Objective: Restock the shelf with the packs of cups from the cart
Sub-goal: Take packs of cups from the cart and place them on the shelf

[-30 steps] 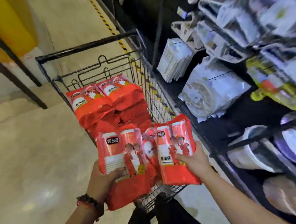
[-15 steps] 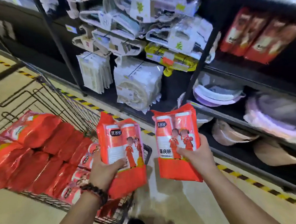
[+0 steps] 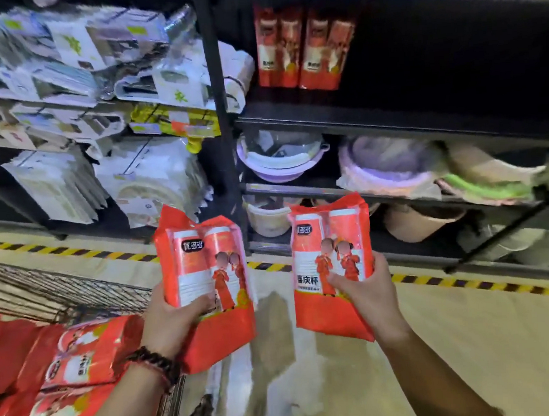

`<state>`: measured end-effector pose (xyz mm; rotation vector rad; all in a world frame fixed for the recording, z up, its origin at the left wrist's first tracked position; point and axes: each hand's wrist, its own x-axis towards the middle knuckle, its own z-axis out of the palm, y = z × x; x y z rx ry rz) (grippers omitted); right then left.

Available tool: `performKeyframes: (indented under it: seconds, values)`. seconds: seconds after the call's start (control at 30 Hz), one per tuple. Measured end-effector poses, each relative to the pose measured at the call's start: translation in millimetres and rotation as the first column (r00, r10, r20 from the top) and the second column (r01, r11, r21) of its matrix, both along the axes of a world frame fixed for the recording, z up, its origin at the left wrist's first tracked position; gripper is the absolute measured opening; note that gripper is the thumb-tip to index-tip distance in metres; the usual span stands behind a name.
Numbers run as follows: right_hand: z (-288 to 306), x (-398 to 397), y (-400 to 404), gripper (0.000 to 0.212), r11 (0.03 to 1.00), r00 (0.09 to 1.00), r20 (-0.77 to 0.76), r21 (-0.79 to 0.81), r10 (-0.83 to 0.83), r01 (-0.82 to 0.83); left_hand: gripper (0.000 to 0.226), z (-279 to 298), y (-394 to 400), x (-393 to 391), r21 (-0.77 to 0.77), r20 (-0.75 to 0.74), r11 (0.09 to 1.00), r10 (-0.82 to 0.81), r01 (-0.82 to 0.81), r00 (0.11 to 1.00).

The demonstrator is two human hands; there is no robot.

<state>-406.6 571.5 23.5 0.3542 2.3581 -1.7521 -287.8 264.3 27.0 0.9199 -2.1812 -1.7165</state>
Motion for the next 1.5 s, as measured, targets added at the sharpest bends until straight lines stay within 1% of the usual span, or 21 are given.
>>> performKeyframes:
  seconds: [0.07, 0.1, 0.3, 0.4, 0.47, 0.5, 0.6, 0.73, 0.9, 0.97, 1.03, 1.27, 1.43, 1.5]
  values:
    - [6.5, -3.7, 14.5, 0.067, 0.999, 0.999, -0.01, 0.006, -0.047, 0.047, 0.063, 7.6, 6.7, -13.2, 0.008, -0.007, 1.0, -0.028, 0.028, 1.0]
    - [9.1, -6.4, 19.5, 0.067, 0.998, 0.998, -0.015, 0.004, -0.065, 0.065, 0.066, 10.7, 9.3, -20.3, 0.011, -0.016, 0.999, -0.046, 0.046, 0.999]
    - [12.9, -35.1, 27.5, 0.069, 0.99, 0.989, -0.046, -0.03, -0.14, 0.139, 0.051, 26.8, 16.0, -68.3, 0.028, -0.111, 0.993, -0.107, 0.111, 0.988]
    - [16.5, -56.7, 17.6, 0.072, 0.992, 0.99, -0.06, -0.025, -0.128, 0.126, 0.053, 27.5, 4.4, -97.2, 0.032, -0.138, 0.994, -0.104, 0.109, 0.985]
    - [21.7, -74.9, 9.1, 0.075, 0.994, 0.992, -0.08, -0.034, -0.103, 0.1, 0.048, 25.9, -5.0, -120.3, 0.02, -0.155, 0.995, -0.098, 0.102, 0.983]
    - [23.9, -85.1, 4.6, 0.076, 0.995, 0.991, -0.091, -0.034, -0.094, 0.092, 0.051, 24.4, -10.5, -132.9, 0.014, -0.163, 0.995, -0.097, 0.101, 0.982]
    - [34.6, -115.8, -12.1, 0.074, 0.993, 0.986, -0.121, -0.024, -0.118, 0.116, 0.053, 27.9, -27.6, -171.4, 0.043, -0.171, 0.994, -0.087, 0.096, 0.981]
    - [52.8, -156.0, -37.2, 0.074, 0.988, 0.976, -0.15, 0.0, -0.155, 0.157, 0.066, 38.1, -52.6, -225.8, 0.055, -0.2, 0.987, -0.135, 0.149, 0.97]
    - [72.0, -196.4, -57.9, 0.074, 0.983, 0.964, -0.193, -0.017, -0.182, 0.182, 0.079, 50.4, -73.0, -287.2, 0.035, -0.243, 0.976, -0.201, 0.216, 0.949]
    - [78.5, -211.2, -61.9, 0.073, 0.98, 0.962, -0.189, -0.028, -0.198, 0.197, 0.088, 55.9, -76.1, -309.7, 0.041, -0.253, 0.97, -0.223, 0.241, 0.941]
    - [83.9, -227.1, -64.2, 0.073, 0.977, 0.957, -0.193, -0.031, -0.215, 0.213, 0.092, 59.9, -75.9, -331.3, 0.044, -0.267, 0.965, -0.238, 0.259, 0.934]
    - [85.6, -294.4, -65.3, 0.074, 0.972, 0.938, -0.252, -0.06, -0.236, 0.228, 0.093, 68.5, -66.0, -405.8, 0.062, -0.298, 0.944, -0.292, 0.324, 0.909]
    - [84.6, -352.2, -63.2, 0.08, 0.981, 0.941, -0.28, -0.034, -0.192, 0.19, 0.079, 73.6, -56.7, -459.2, 0.118, -0.324, 0.942, -0.262, 0.314, 0.909]
    - [85.5, -376.6, -62.7, 0.077, 0.984, 0.937, -0.299, -0.038, -0.18, 0.177, 0.083, 74.7, -57.2, -479.4, 0.136, -0.32, 0.942, -0.25, 0.306, 0.914]
